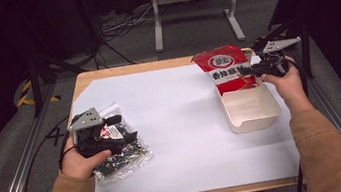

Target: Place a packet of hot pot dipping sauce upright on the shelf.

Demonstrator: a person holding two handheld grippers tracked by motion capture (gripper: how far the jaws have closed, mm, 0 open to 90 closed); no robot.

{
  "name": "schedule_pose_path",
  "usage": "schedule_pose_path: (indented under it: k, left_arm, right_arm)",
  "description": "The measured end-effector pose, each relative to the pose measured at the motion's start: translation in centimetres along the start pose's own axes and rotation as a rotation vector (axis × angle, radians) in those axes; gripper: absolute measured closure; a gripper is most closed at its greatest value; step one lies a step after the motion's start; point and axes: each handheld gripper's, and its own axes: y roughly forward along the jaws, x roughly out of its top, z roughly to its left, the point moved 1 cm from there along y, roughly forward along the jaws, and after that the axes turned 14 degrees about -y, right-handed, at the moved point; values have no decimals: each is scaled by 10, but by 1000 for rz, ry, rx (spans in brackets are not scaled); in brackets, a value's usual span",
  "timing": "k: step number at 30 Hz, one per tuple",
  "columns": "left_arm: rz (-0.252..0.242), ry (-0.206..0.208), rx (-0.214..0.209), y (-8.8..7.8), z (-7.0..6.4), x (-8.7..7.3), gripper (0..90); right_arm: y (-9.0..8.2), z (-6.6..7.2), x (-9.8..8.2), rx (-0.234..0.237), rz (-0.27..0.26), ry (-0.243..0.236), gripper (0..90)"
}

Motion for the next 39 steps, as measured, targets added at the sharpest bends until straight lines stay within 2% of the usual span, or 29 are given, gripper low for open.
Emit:
schedule_pose_path:
  k: [5,9,13,17,23,27,28,30,33,37,39]
  left_arm:
    - [-2,-4,-1,0,0,0,183]
    - [-3,-6,-1,0,0,0,183]
    - [0,-4,-1,0,0,-1,183]
    - [-2,-3,-2,0,0,0,183]
    - [0,-2,-2,0,0,-1,183]
    - [3,-8,0,0,-1,-1,183]
    - [2,3,1,0,0,0,183]
    - [1,-1,1,0,0,-1,183]
    - [2,-13,-1,-1,0,-1,183]
    - [5,-12,2,0,1,-1,183]
    - [6,0,4,1,1,-1,183]
  right_arm:
    - [2,-2,-3,-44,36,-14,854]
    - [3,-2,-4,-79,96,-28,847]
    - [4,-1,-5,-94,125,-7,861]
    - [9,1,-9,-129,232,-47,861]
    - [12,3,-14,-145,295,-45,856]
    - [12,4,-17,-154,293,-26,853]
    - [12,4,-18,-156,293,-20,850]
    - [12,4,-17,-157,301,-8,815]
    - [8,4,-15,-184,315,-20,736]
    - [-2,2,-9,-193,283,-25,738]
    - [-6,2,-4,-194,284,-44,774]
